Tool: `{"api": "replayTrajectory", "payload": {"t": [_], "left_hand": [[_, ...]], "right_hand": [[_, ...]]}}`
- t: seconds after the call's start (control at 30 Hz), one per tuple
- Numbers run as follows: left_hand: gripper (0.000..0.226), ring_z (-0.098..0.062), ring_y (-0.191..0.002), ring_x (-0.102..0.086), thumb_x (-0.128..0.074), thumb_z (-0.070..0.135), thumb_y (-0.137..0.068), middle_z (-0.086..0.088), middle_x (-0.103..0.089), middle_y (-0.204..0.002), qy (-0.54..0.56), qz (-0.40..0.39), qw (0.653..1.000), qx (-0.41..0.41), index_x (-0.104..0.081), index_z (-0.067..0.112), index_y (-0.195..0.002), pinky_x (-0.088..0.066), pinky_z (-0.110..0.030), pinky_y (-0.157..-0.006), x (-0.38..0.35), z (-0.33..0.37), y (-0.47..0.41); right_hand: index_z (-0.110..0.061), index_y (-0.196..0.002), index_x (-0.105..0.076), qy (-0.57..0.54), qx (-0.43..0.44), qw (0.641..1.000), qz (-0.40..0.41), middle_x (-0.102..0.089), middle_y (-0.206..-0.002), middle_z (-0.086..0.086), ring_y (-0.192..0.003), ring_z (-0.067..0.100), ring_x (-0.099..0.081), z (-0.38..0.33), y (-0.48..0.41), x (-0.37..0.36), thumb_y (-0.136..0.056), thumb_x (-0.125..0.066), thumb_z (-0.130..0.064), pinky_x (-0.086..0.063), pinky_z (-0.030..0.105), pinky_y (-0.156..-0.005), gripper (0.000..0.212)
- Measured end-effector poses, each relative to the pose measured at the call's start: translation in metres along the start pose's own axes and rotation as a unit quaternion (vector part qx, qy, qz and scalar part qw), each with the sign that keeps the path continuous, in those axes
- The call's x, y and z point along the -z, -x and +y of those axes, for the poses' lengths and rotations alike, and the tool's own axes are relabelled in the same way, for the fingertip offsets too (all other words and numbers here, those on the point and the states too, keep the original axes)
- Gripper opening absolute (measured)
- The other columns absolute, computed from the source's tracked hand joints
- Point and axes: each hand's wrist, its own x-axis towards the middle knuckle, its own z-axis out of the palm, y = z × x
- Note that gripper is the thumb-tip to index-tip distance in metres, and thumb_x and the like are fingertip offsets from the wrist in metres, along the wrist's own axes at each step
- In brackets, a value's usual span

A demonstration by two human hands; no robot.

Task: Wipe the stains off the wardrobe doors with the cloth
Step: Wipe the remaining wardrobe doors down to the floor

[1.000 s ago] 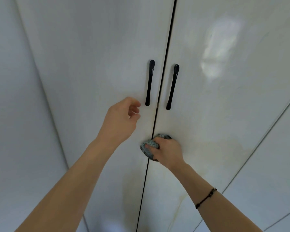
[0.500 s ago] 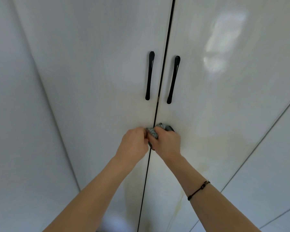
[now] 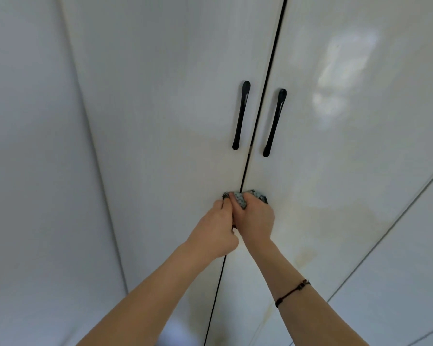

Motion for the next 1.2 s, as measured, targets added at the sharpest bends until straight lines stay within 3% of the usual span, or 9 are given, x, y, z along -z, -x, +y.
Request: {"api": "replayTrajectory", "payload": {"t": [0.1,0.27,0.5,0.63,0.7,0.83,1.0,1.1,1.2], "left_hand": [[0.089,-0.020,-0.123,-0.045,-0.061,0.004,-0.083,-0.005,-0.037,-0.142,0.003,0.113,0.993,-0.040,-0.013,0.009,-0.158,-0.043,-0.027,-0.103,0.009,0.005,0.000],[0.098,-0.027,-0.123,-0.044,-0.064,0.002,-0.075,-0.013,-0.036,-0.141,-0.061,0.236,0.970,0.012,-0.011,0.001,-0.157,-0.045,-0.031,-0.101,0.045,0.006,-0.015],[0.068,-0.020,-0.104,-0.054,-0.057,0.008,-0.087,-0.008,-0.041,-0.130,-0.059,0.048,0.993,0.088,-0.029,0.003,-0.149,-0.039,-0.019,-0.079,0.016,-0.026,0.015],[0.094,-0.016,-0.122,-0.047,-0.061,0.005,-0.088,0.000,-0.025,-0.152,-0.031,0.103,0.989,-0.098,-0.001,0.013,-0.160,-0.046,-0.023,-0.093,0.028,-0.007,0.010],[0.093,-0.017,-0.125,-0.044,-0.061,0.005,-0.086,-0.001,-0.021,-0.155,-0.051,0.125,0.979,-0.153,-0.005,0.010,-0.159,-0.046,-0.025,-0.095,0.031,0.009,0.000],[0.068,-0.022,-0.102,-0.053,-0.060,0.006,-0.080,-0.005,-0.035,-0.136,-0.114,0.089,0.986,-0.088,-0.038,0.009,-0.145,-0.048,-0.028,-0.078,0.011,0.002,-0.005],[0.042,-0.024,-0.115,-0.052,-0.054,0.012,-0.088,-0.001,-0.041,-0.135,-0.158,-0.115,0.981,-0.006,-0.054,0.014,-0.130,-0.050,-0.036,-0.088,-0.022,-0.027,0.013],[0.029,-0.022,-0.106,-0.059,-0.055,0.020,-0.093,0.001,-0.052,-0.120,-0.109,-0.004,0.994,-0.008,-0.060,0.018,-0.122,-0.050,-0.037,-0.087,-0.014,-0.022,0.010],[0.015,-0.022,-0.087,-0.061,-0.054,0.025,-0.097,0.000,-0.060,-0.099,-0.072,0.127,0.989,-0.026,-0.065,0.017,-0.103,-0.050,-0.037,-0.077,0.000,-0.010,-0.006]], "right_hand": [[-0.023,-0.059,-0.043,-0.053,0.008,0.998,0.028,-0.049,-0.053,-0.009,-0.050,0.011,-0.047,-0.036,-0.024,0.012,-0.093,-0.057,-0.057,-0.038,0.029,-0.049,0.050],[-0.023,-0.055,-0.045,-0.039,0.044,0.995,0.077,-0.050,-0.050,-0.008,-0.045,0.012,-0.047,-0.089,-0.056,-0.007,-0.092,-0.052,-0.065,-0.036,0.025,-0.042,0.057],[-0.024,-0.054,-0.034,0.039,0.142,0.989,-0.004,-0.042,-0.041,-0.007,-0.037,0.012,-0.035,-0.030,0.002,-0.045,-0.088,-0.059,-0.059,-0.023,0.020,-0.042,0.055],[-0.024,-0.056,-0.044,-0.001,0.098,0.987,0.130,-0.048,-0.047,-0.005,-0.042,0.016,-0.045,-0.041,-0.042,0.008,-0.090,-0.057,-0.056,-0.029,0.023,-0.044,0.048],[-0.022,-0.056,-0.043,-0.031,0.086,0.983,0.160,-0.045,-0.048,-0.007,-0.045,0.015,-0.042,-0.048,-0.068,0.032,-0.091,-0.057,-0.052,-0.028,0.025,-0.046,0.049],[-0.019,-0.053,-0.045,0.004,0.138,0.978,0.156,-0.042,-0.044,-0.002,-0.040,0.019,-0.041,-0.026,-0.053,0.010,-0.089,-0.065,-0.044,-0.028,0.022,-0.044,0.048],[-0.018,-0.054,-0.051,0.069,0.190,0.979,0.003,-0.049,-0.046,-0.004,-0.041,0.020,-0.050,0.051,0.028,-0.027,-0.087,-0.062,-0.046,-0.037,0.023,-0.038,0.045],[-0.017,-0.056,-0.053,0.093,0.172,0.978,0.071,-0.053,-0.050,-0.001,-0.045,0.026,-0.054,0.037,-0.001,-0.001,-0.086,-0.060,-0.048,-0.034,0.025,-0.042,0.044],[-0.021,-0.052,-0.040,0.003,0.083,0.982,0.170,-0.047,-0.046,-0.001,-0.043,0.026,-0.047,-0.003,-0.068,0.061,-0.088,-0.053,-0.047,-0.034,0.027,-0.045,0.046]]}}
